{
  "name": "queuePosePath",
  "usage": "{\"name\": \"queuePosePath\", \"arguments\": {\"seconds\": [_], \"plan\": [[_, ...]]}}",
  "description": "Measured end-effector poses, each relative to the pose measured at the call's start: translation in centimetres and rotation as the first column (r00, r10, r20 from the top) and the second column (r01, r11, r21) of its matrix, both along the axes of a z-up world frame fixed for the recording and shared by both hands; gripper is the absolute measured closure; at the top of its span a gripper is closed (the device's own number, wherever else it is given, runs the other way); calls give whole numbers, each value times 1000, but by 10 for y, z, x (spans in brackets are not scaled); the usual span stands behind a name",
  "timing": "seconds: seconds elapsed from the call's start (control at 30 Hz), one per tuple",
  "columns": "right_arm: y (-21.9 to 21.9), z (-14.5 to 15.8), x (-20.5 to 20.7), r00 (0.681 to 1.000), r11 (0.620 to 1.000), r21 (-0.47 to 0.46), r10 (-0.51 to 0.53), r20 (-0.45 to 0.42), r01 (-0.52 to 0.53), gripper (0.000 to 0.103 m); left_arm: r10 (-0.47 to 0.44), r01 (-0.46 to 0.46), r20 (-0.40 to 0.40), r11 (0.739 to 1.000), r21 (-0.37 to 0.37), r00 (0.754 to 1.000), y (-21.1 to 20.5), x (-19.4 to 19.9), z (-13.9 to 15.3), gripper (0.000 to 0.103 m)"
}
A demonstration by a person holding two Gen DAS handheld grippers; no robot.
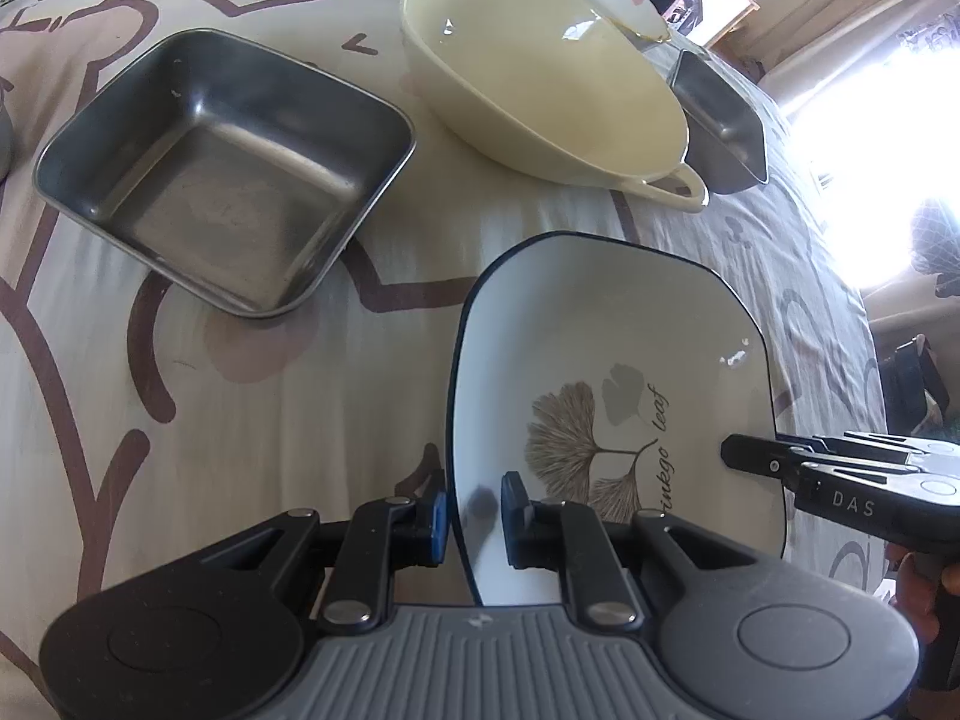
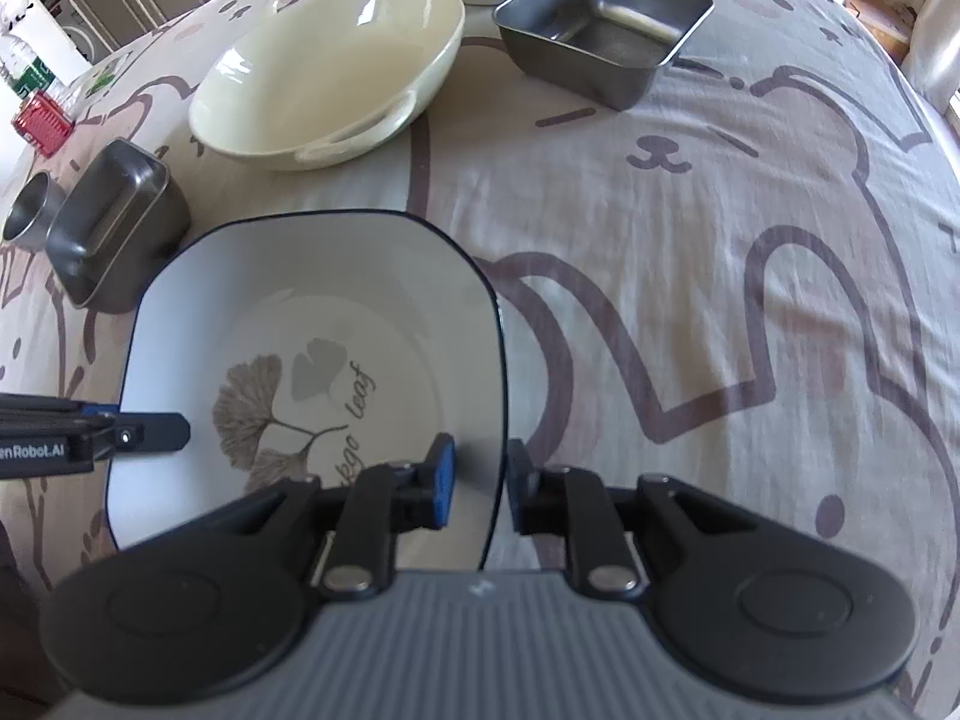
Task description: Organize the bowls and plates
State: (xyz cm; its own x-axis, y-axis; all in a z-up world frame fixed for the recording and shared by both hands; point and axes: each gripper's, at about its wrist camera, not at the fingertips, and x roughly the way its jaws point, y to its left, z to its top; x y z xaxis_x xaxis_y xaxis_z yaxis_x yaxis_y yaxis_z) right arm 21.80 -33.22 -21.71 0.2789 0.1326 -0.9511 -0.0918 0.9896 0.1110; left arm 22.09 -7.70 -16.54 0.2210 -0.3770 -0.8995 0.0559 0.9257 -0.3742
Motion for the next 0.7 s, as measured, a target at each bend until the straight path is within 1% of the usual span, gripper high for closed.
{"name": "queuePosePath", "arguments": {"seconds": [0.07,0.1,0.13,0.17,0.2,0.27,0.3,0.4,0.47,0.53,0.57,0.6,0.63,0.67,0.7], "plan": [[0,1,-2,1000,1000,-3,1,3,-1,79,-9,9,-6,1000,-8,1000,1,-1,1,72],[0,1,-3,1000,1000,-8,1,2,-1,74,-14,14,-4,1000,-8,1000,0,-3,2,70],[0,2,-4,1000,1000,-11,4,4,-3,68,-21,21,2,1000,-4,1000,0,-4,4,65],[0,4,-6,1000,1000,-10,5,7,-5,65,-29,29,9,1000,2,1000,0,-5,6,60],[0,5,-8,1000,1000,-7,9,9,-9,59,-34,34,15,999,7,999,0,-7,7,58],[0,8,-11,1000,1000,-5,13,18,-13,55,-35,35,24,999,8,999,1,-9,10,49],[0,10,-13,1000,1000,-6,14,22,-14,52,-34,34,28,999,7,999,1,-10,11,47],[-2,16,-19,999,1000,-2,10,42,-10,44,-40,39,46,999,14,998,1,-15,16,36],[-3,21,-24,999,1000,10,9,54,-10,38,-48,47,68,999,24,996,1,-19,22,25],[-2,26,-30,998,1000,21,13,66,-14,26,-61,59,90,998,28,994,1,-22,29,17],[-2,30,-34,997,1000,24,16,81,-18,24,-67,65,104,998,28,992,2,-25,34,14],[-2,34,-38,995,1000,22,17,100,-19,18,-72,69,123,997,28,990,3,-27,38,12],[-1,39,-42,992,1000,19,16,125,-18,10,-78,74,146,997,32,986,4,-29,44,8],[0,44,-46,988,1000,17,14,157,-17,6,-87,81,173,996,39,981,5,-32,50,5],[0,50,-50,982,1000,17,13,188,-16,0,-99,91,206,995,51,974,6,-34,57,4]]}}
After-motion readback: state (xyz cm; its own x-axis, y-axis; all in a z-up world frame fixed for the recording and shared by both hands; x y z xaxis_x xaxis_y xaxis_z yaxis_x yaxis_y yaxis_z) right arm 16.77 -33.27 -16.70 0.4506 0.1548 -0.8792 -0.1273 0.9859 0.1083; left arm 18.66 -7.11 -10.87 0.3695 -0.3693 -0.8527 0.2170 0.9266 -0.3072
